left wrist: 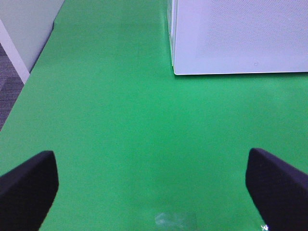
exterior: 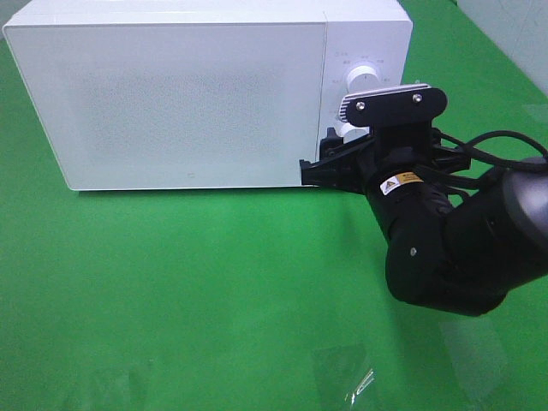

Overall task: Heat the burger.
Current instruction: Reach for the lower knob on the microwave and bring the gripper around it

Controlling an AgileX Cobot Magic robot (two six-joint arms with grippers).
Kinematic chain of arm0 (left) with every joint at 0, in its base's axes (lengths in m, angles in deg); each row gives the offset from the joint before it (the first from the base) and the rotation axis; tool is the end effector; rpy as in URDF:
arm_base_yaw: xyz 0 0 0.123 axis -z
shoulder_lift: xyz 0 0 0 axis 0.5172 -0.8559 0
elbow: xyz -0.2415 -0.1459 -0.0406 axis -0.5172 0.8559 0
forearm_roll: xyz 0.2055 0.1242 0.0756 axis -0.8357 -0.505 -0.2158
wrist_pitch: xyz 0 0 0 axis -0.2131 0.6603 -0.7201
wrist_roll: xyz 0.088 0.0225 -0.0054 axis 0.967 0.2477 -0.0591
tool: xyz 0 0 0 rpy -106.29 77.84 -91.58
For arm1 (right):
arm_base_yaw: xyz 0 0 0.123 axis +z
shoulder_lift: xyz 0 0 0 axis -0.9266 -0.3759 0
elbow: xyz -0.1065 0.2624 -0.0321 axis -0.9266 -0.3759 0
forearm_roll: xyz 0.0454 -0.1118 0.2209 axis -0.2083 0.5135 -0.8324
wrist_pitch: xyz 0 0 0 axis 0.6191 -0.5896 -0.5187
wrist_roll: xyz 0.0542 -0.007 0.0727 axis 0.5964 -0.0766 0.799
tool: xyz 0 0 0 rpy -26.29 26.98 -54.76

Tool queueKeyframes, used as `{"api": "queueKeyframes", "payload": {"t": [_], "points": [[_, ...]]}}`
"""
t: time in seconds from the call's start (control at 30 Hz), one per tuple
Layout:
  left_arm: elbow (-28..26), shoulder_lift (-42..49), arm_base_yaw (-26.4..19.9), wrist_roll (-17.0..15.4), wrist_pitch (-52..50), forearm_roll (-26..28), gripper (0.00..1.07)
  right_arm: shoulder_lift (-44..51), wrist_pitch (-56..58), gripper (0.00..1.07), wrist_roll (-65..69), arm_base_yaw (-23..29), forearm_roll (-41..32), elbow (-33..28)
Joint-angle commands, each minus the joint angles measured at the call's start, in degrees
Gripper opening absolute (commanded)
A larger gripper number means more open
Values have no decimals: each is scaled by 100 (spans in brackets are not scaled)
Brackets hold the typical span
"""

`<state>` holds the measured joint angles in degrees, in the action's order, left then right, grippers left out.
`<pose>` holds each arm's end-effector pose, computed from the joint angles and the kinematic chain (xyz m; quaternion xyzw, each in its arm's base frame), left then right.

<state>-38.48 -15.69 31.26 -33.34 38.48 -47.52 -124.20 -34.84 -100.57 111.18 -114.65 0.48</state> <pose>-0.0089 0.0001 0.2827 0.0093 0.8491 0.0047 0.5282 0.2722 0.1734 0.1449 -0.0441 0.7336 -0.0218 0.6778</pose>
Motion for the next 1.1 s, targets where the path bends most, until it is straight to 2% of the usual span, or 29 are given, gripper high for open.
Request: {"api": "queueKeyframes", "payload": {"t": [0.03, 0.77, 1.1], "points": [[23, 138, -6, -23, -11, 52, 98, -195, -52, 74, 292, -246, 201, 235], [23, 97, -6, -23, -11, 52, 98, -951, 103, 74, 355, -527, 464, 894], [23, 103, -6, -23, -11, 46, 98, -951, 103, 74, 590, -733, 607, 922]]}}
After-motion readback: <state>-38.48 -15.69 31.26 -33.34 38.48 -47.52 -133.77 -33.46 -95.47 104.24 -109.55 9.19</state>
